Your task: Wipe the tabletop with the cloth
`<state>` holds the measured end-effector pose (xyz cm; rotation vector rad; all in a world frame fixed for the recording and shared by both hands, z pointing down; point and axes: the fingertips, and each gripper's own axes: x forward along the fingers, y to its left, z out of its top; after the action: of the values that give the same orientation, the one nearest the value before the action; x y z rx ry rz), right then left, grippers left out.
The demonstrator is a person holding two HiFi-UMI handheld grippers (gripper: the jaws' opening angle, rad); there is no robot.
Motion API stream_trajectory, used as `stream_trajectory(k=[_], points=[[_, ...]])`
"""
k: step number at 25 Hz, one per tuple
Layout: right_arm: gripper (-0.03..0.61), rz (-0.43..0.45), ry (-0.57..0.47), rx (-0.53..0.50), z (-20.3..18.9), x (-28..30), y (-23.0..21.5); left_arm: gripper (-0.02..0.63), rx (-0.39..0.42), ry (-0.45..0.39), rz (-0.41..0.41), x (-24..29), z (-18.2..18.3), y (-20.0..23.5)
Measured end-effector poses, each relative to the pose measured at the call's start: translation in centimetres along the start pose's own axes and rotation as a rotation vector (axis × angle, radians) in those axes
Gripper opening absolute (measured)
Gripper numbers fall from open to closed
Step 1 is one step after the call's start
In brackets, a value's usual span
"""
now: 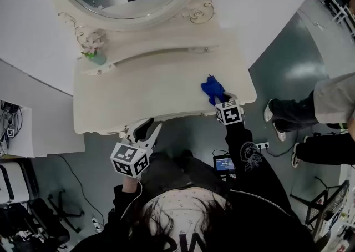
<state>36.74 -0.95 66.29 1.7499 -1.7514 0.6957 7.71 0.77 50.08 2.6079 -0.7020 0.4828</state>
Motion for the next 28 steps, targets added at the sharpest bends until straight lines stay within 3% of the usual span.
stream_trajectory(k=[7,15,25,28], points=[[0.086,-0.088,0.006,0.102,-2.7,-2.5,-6.8,0.124,0.001,-0.003,0.009,0.8,0.1,-1.7],[0.086,-0.173,-0.016,0.231,-4.9,-4.6,-11.6,0.123,0.005,0.003,0.01,1.4,-0.1,-3.2],[0.086,-0.189,-0.036,0.288,-4.7,-5.4,-11.6,0.124,-0.003,0.043,0.044,0.3,-1.3,-3.6],[0.086,-0.106,-0.057,0.281,-3.6,-5.4,-9.0,0.124,-0.006,0.062,0.059,-0.3,-1.9,-3.3]])
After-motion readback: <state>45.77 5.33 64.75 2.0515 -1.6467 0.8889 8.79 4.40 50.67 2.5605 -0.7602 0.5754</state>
